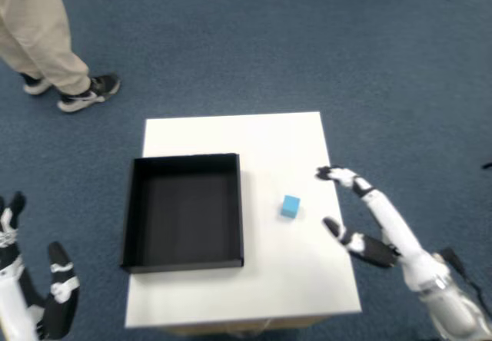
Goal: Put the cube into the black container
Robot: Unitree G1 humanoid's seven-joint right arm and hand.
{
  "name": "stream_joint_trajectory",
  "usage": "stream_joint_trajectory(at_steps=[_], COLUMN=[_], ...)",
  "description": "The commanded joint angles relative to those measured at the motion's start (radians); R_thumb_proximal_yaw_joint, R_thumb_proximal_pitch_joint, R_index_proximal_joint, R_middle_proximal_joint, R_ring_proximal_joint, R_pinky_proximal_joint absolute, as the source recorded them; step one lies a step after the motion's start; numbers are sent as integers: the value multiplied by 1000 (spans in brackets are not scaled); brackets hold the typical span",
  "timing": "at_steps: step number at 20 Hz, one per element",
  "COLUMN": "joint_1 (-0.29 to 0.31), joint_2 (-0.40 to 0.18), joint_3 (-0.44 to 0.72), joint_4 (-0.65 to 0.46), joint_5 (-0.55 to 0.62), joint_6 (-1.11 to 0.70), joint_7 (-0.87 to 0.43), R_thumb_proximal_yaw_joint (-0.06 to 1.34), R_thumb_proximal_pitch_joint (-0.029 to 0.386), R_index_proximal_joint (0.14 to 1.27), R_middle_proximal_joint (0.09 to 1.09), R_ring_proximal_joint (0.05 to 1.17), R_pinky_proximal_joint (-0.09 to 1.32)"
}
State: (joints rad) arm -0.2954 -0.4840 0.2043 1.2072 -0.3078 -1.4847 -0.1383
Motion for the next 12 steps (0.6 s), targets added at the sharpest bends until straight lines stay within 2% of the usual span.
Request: stream_joint_trajectory(at_steps=[1, 3, 5, 8, 12], joint_1=[25, 92, 164, 197, 161], joint_2=[-49, -33, 16, 85, 162], joint_3=[-113, -174, -207, -209, -190], joint_4=[-255, -459, -643, -740, -736], joint_5=[-254, -491, -735, -910, -997], joint_6=[171, 376, 622, 834, 971], joint_7=[-152, -312, -504, -639, -668], R_thumb_proximal_yaw_joint=[214, 202, 192, 175, 159], R_thumb_proximal_pitch_joint=[10, 2, -2, -6, -10], R_index_proximal_joint=[369, 360, 353, 345, 336], R_middle_proximal_joint=[234, 227, 221, 214, 209], R_ring_proximal_joint=[199, 195, 191, 187, 183], R_pinky_proximal_joint=[14, 24, 28, 24, 12])
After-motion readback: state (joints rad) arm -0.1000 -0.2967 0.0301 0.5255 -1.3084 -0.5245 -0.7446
